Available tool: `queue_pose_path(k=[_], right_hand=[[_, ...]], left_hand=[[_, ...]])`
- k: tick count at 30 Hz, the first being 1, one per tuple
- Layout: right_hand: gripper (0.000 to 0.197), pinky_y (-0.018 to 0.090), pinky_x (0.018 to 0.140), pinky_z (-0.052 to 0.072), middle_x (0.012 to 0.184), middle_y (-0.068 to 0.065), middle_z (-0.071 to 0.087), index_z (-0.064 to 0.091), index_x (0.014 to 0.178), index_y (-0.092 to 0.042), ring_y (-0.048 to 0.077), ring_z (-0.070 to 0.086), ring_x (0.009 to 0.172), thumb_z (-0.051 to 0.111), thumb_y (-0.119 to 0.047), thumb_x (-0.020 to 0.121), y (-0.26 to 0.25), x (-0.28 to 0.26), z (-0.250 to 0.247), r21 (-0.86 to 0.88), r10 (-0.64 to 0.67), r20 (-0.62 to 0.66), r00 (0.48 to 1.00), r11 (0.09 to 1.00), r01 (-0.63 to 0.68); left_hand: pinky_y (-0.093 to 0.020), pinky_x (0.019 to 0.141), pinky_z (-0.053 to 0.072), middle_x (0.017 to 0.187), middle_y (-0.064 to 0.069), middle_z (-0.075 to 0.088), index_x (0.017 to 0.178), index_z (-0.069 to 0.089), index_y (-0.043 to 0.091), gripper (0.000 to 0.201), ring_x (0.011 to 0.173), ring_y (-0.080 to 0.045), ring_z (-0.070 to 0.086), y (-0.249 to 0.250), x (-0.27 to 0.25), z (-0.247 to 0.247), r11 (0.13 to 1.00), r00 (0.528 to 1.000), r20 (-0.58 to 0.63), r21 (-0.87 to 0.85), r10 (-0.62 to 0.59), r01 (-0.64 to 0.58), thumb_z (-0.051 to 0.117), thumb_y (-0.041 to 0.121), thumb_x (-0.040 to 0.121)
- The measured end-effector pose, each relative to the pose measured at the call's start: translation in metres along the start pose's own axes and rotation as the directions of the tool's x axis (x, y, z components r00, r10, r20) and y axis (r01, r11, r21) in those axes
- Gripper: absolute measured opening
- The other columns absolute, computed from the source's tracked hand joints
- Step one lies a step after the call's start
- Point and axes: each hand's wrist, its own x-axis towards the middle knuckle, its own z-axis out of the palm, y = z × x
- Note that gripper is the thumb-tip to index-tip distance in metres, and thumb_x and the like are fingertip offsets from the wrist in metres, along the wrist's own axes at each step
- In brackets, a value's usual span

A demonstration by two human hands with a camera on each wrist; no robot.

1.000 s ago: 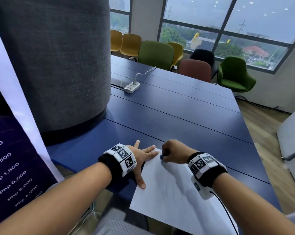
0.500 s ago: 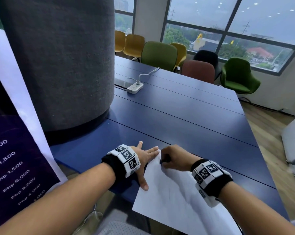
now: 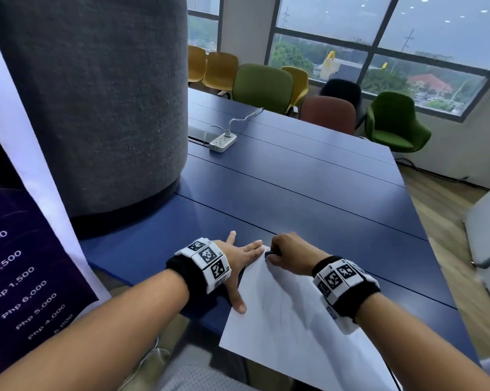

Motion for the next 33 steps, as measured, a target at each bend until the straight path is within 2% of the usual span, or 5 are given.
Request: queue_pose_path(k=[5, 12, 21, 27, 33], right_hand=[[0.029, 0.031, 0.057, 0.035, 0.081, 0.014, 0.06, 0.051, 0.071, -0.009, 0.028, 0.051, 0.069, 0.049, -0.027, 0.094, -0.001, -0.006, 0.008, -0.018, 0.004, 0.04, 0.999, 1.0, -0.004], [0.041, 0.031, 0.068, 0.037, 0.105, 0.013, 0.066, 0.061, 0.099, -0.01, 0.032, 0.06, 0.095, 0.034, -0.042, 0.1, 0.001, -0.011, 0.013, -0.154, 0.047, 0.031, 0.998, 0.987, -0.042], [0.033, 0.031, 0.067, 0.035, 0.104, 0.014, 0.064, 0.05, 0.084, -0.016, 0.03, 0.055, 0.085, 0.034, -0.039, 0.1, -0.007, -0.012, 0.012, -0.13, 0.044, 0.081, 0.996, 0.991, -0.033], [0.028, 0.031, 0.07, 0.035, 0.105, 0.012, 0.064, 0.048, 0.082, -0.019, 0.031, 0.059, 0.096, 0.036, -0.039, 0.099, -0.002, -0.007, 0.007, -0.078, 0.107, 0.034, 0.994, 0.992, -0.104], [0.039, 0.031, 0.071, 0.036, 0.111, 0.011, 0.064, 0.061, 0.1, -0.014, 0.031, 0.06, 0.102, 0.035, -0.043, 0.099, 0.002, -0.003, 0.0, -0.079, 0.166, 0.037, 0.985, 0.983, -0.163]], left_hand=[[-0.068, 0.108, 0.022, 0.155, 0.032, -0.021, 0.152, -0.016, 0.04, 0.139, 0.146, -0.038, -0.02, -0.001, 0.003, 0.002, 1.0, 1.0, -0.017, -0.003, -0.001, 0.001, 0.081, 0.068, 0.057], [-0.069, 0.11, 0.017, 0.155, 0.033, -0.021, 0.152, -0.016, 0.04, 0.139, 0.146, -0.036, -0.022, -0.003, 0.004, 0.003, 1.0, 1.0, -0.013, -0.016, -0.001, 0.001, 0.081, 0.069, 0.056], [-0.07, 0.109, 0.017, 0.155, 0.032, -0.022, 0.152, -0.016, 0.041, 0.139, 0.146, -0.037, -0.023, -0.001, 0.002, 0.001, 1.0, 1.0, -0.003, -0.018, -0.006, 0.006, 0.082, 0.067, 0.057], [-0.069, 0.109, 0.018, 0.155, 0.032, -0.022, 0.152, -0.018, 0.041, 0.139, 0.145, -0.037, -0.023, 0.0, 0.001, 0.001, 1.0, 1.0, -0.004, -0.014, -0.001, 0.001, 0.082, 0.066, 0.058], [-0.071, 0.108, 0.016, 0.154, 0.033, -0.023, 0.151, -0.019, 0.042, 0.139, 0.145, -0.036, -0.024, 0.0, 0.001, 0.002, 1.0, 1.0, -0.001, -0.011, 0.005, -0.005, 0.082, 0.066, 0.059]])
